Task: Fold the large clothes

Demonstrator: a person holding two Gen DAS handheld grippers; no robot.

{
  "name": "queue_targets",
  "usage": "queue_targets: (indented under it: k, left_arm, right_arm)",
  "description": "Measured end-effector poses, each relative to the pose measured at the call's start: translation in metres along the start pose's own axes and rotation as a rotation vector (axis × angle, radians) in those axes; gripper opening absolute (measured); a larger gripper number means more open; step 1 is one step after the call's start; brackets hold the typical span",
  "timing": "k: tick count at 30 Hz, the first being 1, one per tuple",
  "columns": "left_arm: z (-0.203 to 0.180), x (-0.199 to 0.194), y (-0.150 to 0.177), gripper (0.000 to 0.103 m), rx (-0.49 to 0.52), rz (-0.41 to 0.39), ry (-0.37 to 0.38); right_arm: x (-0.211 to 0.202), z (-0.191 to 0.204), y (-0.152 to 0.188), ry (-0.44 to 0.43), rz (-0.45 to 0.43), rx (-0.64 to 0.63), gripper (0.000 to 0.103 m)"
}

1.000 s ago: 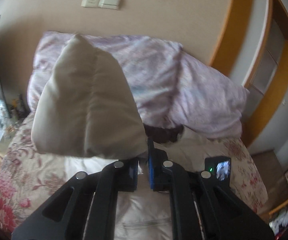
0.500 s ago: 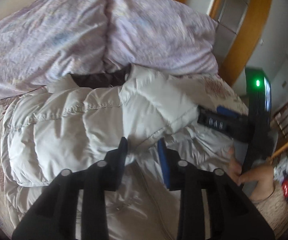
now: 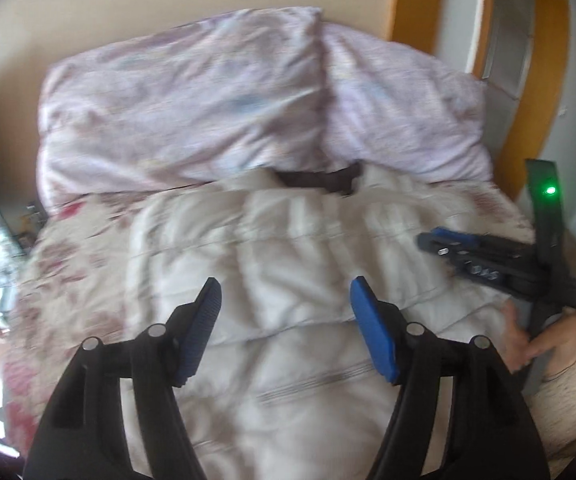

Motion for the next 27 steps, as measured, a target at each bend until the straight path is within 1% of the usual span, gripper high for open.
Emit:
queue_targets:
  k: [2,6,9,10,14,16,18,19,23,27]
  left_arm:
    - [0.023,-0.005,0.008,0.073,-0.013,0.006,-0.057]
    - [0.062,-0.012,0.028,0.080,-0.050,0.037,-0.132]
    - [0.093,-0.012,0.044,0.083,-0.095,0.063,-0.206]
    - [0.101,-0.013,0.050,0.083,-0.112,0.071,-0.211]
    - [0.132,-0.013,0.068,0.083,-0.178,0.096,-0.211]
    - [0.145,-0.014,0.077,0.083,-0.198,0.088,-0.219]
    - [0.151,-0.015,0.085,0.085,-0.212,0.074,-0.227]
    - [0.156,-0.014,0.090,0.085,-0.223,0.081,-0.226]
    - [0.160,-0.008,0.104,0.085,-0.239,0.124,-0.172]
    - [0.152,-0.002,0.115,0.085,-0.206,0.150,-0.109]
  right_arm:
    - [0.010,0.004,0.002,0.031,0.017,-0.027,0.040]
    - [0.034,-0.002,0.008,0.091,0.076,-0.048,0.039]
    - [0.050,-0.013,0.017,0.146,0.106,-0.074,0.038]
    - [0.055,-0.016,0.018,0.154,0.111,-0.077,0.037]
    - [0.066,-0.023,0.019,0.166,0.129,-0.064,0.037]
    - [0.071,-0.024,0.018,0.178,0.135,-0.067,0.037]
    - [0.075,-0.024,0.018,0.188,0.137,-0.072,0.038]
    - [0.076,-0.024,0.018,0.192,0.137,-0.074,0.038]
    - [0.081,-0.027,0.017,0.182,0.135,-0.074,0.038]
    - [0.084,-0.031,0.015,0.160,0.129,-0.063,0.038]
Point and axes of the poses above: each gripper's, at about its wrist camera, not at the fingertips, and x roughly the way its jaws point, z to its left, y to its underside, the point moved 5 cm from there along x, roughly the way its jaws point, and after that the axes turned 1 degree about x, right-handed, at the moved point
